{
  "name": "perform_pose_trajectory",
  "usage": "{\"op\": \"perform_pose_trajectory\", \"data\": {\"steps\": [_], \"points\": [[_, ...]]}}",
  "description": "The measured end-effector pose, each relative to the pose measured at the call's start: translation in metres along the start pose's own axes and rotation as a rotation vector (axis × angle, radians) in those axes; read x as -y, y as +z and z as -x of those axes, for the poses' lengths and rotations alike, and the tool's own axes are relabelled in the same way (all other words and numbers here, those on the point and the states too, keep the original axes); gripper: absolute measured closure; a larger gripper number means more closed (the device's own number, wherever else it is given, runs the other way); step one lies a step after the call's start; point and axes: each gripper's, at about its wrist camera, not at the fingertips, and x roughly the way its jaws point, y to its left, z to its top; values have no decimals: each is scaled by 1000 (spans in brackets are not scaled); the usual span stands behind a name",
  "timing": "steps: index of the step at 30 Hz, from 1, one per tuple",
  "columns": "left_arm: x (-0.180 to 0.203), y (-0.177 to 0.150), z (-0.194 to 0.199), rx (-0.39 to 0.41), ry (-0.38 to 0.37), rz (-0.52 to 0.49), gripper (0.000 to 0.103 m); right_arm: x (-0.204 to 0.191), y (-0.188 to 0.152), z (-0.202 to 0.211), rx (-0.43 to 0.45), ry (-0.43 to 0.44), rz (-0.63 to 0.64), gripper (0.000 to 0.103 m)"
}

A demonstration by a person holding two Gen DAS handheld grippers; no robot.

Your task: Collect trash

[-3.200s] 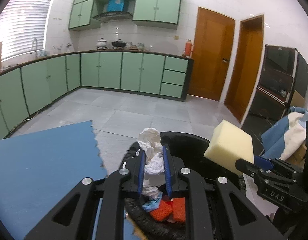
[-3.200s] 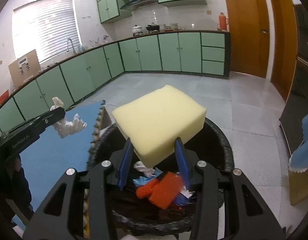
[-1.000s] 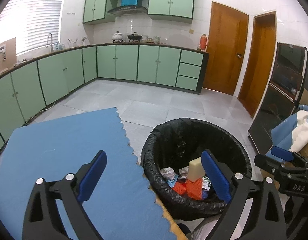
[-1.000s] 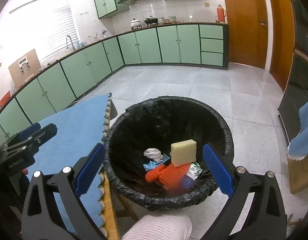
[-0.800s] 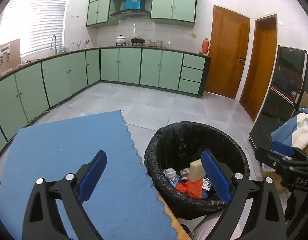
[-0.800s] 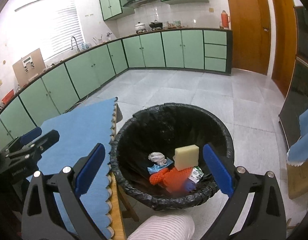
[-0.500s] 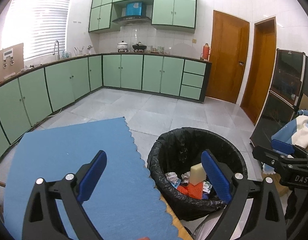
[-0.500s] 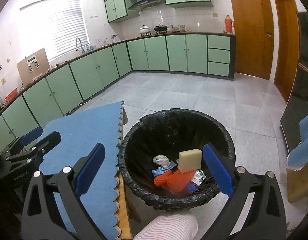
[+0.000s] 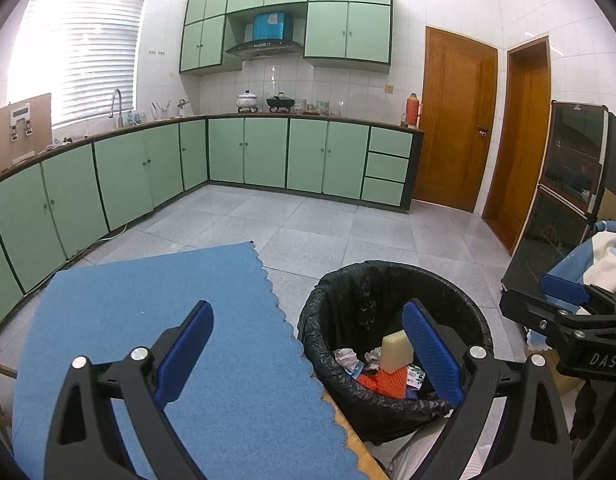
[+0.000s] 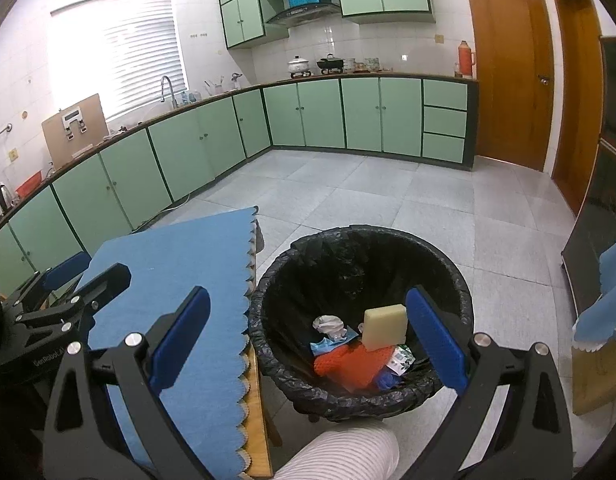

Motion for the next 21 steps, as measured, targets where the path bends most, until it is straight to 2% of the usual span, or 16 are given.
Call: {"op": "perform_pose_trajectory", "data": {"steps": [21], "points": [[-2, 3, 5, 4, 13, -7, 9, -4, 1, -1, -2, 11, -1, 7]]}}
